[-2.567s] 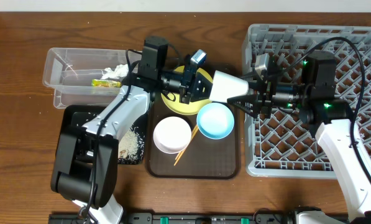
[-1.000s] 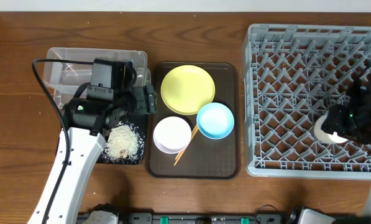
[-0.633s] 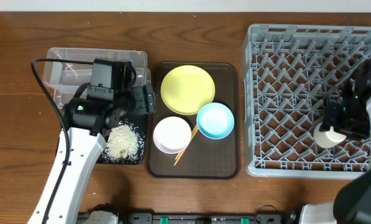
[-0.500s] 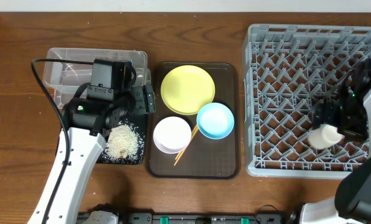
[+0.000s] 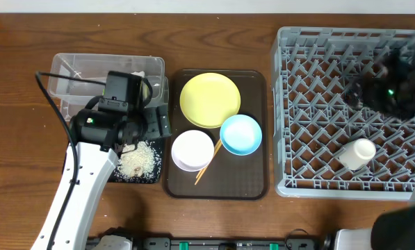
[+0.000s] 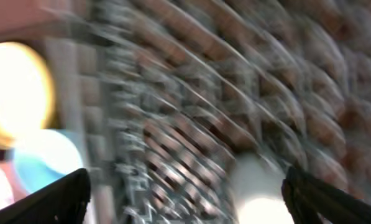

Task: Sort waste into correct bins and load items into the dishwasher rack
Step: 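Reach the right gripper to the light-blue bowl and grasp it, then carry the blue bowl into the dish rack and release, then reach the right gripper to the white bowl and grasp it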

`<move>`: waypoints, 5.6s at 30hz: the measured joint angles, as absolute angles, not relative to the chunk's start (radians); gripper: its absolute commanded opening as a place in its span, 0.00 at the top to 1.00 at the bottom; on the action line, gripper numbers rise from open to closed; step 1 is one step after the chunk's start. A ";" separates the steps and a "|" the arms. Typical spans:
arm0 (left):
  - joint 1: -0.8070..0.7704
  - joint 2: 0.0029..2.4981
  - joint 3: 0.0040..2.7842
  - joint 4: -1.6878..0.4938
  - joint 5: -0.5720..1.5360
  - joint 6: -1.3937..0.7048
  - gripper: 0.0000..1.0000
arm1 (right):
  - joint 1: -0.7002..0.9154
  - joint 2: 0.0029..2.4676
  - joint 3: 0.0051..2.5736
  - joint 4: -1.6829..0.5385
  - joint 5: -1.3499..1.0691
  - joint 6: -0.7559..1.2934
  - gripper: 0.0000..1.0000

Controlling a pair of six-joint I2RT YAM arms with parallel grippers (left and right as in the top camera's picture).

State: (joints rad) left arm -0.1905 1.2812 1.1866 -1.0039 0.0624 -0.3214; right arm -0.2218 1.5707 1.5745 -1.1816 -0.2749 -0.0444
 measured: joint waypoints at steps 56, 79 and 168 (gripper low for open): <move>-0.178 1.281 1.187 -1.044 -0.016 -0.475 0.08 | 0.276 1.731 1.733 -0.867 0.276 -0.207 0.99; -0.178 1.281 1.187 -1.039 -0.027 -0.475 0.08 | 0.217 2.057 1.731 -0.616 0.909 -0.133 0.99; 0.101 1.282 1.187 -1.088 -0.186 -0.547 0.07 | 0.733 2.071 1.557 -0.962 -0.139 0.360 0.99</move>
